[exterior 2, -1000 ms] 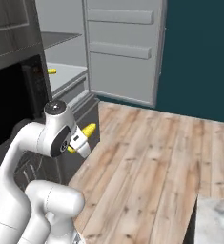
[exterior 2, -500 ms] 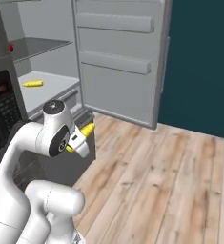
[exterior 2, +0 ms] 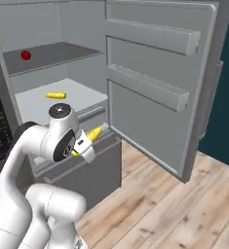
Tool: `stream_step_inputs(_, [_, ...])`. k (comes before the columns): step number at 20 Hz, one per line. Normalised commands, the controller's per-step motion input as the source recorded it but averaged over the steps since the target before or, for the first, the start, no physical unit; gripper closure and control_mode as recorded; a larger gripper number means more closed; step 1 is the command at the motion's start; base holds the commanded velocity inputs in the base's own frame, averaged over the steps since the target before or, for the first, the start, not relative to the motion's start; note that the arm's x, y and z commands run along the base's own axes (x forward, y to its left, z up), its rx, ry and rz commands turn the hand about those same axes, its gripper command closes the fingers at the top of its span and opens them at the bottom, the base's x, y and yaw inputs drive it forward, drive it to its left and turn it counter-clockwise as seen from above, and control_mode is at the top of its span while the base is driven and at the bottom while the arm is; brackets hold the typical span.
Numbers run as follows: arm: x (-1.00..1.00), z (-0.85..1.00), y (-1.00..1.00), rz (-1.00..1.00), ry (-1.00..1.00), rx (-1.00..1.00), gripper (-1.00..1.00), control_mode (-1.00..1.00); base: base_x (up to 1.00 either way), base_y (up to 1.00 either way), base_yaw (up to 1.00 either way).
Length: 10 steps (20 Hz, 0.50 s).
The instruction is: Place the corn in the correct fridge rack based on whether it is a fruit or vegetable. Finally, close the fridge door.
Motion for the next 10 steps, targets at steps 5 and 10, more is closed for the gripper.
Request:
stream_step_inputs(5, [0.00, 0.00, 0.00, 0.00, 0.00, 0.00, 1.00, 1.00, 0.59, -0.39, 0.82])
stream_step_inputs(10, [0.00, 0.00, 0.00, 0.00, 0.00, 0.00, 1.00, 1.00, 0.55, -0.45, 0.80])
